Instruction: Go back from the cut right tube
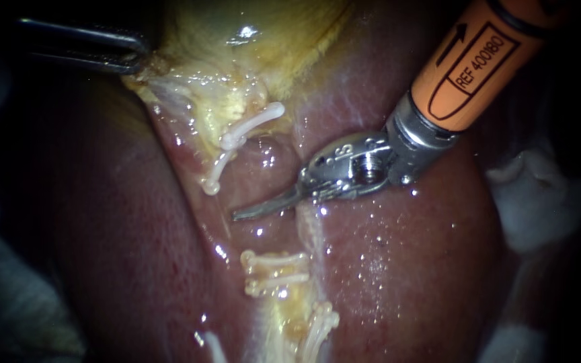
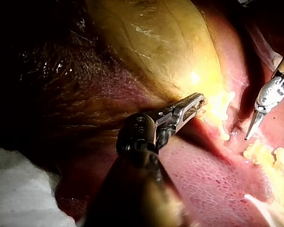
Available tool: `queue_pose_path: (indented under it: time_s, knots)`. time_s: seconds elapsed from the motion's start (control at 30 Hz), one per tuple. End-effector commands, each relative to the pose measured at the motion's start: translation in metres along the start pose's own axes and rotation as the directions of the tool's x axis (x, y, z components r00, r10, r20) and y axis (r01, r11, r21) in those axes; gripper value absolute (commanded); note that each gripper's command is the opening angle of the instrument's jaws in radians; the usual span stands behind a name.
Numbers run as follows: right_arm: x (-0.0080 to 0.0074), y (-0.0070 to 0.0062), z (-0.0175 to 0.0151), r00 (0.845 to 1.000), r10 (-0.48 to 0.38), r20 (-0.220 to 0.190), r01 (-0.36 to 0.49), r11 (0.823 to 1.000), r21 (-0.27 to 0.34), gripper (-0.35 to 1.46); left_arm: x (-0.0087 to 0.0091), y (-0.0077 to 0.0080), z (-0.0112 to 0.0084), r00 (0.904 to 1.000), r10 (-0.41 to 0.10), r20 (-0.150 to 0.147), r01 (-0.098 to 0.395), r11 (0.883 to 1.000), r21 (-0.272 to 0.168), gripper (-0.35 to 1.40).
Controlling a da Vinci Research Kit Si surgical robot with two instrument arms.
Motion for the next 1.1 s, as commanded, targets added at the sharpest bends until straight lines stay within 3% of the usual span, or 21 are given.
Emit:
queue_pose_path:
  time_s: [0.03,0.13,0.23,0.4,0.5,0.57,0.63,0.77,0.97,1.1]
  knots:
    - [-0.0001,0.0001,0.0002,1.0,0.017,0.0,-0.017,1.0,0.002,-0.08,0.0,0.0,0.0001,1.0,0.0,0.0,0.0,1.0,0.0,-0.35]
    - [-0.0004,0.0001,0.0005,1.0,0.021,-0.003,-0.021,1.0,-0.011,0.71,0.0,0.0,0.0,1.0,0.0,0.0,0.0,1.0,0.0,-0.35]
    - [-0.0006,0.0001,0.0007,1.0,0.019,-0.015,-0.02,0.999,-0.043,1.11,-0.0001,-0.0001,0.0,1.0,0.0,0.0,0.0,1.0,0.0,-0.35]
    - [-0.0007,-0.0001,0.0003,1.0,0.025,-0.019,-0.026,0.997,-0.066,1.23,0.0,-0.0002,0.0,1.0,0.001,0.001,-0.001,1.0,-0.001,-0.35]
    - [-0.0007,-0.0007,-0.0002,0.999,0.028,-0.034,-0.032,0.99,-0.141,1.23,-0.0001,-0.0002,0.0,1.0,0.001,-0.001,-0.001,1.0,0.002,-0.35]
    - [-0.0008,-0.0016,-0.0007,0.998,0.037,-0.054,-0.049,0.969,-0.242,1.28,-0.0001,-0.0002,-0.0001,1.0,0.001,-0.001,-0.001,1.0,0.002,-0.35]
    - [-0.0008,-0.0024,-0.001,0.996,0.053,-0.067,-0.071,0.951,-0.3,1.35,-0.0001,-0.0003,-0.0001,1.0,0.001,-0.001,-0.001,1.0,0.002,-0.35]
    - [-0.0008,-0.0044,-0.002,0.999,-0.012,-0.047,-0.008,0.916,-0.401,1.43,-0.0001,-0.0005,0.0,1.0,0.001,-0.001,-0.001,1.0,0.002,-0.35]
    - [-0.0007,-0.0059,-0.0051,0.998,-0.056,-0.011,0.045,0.884,-0.465,1.43,-0.0001,-0.0006,-0.0001,1.0,0.002,0.0,-0.002,1.0,0.001,-0.35]
    - [-0.001,-0.0063,-0.0076,0.996,-0.08,0.026,0.084,0.893,-0.442,1.43,-0.0002,-0.0006,-0.0001,1.0,0.002,-0.001,-0.002,1.0,0.001,-0.35]
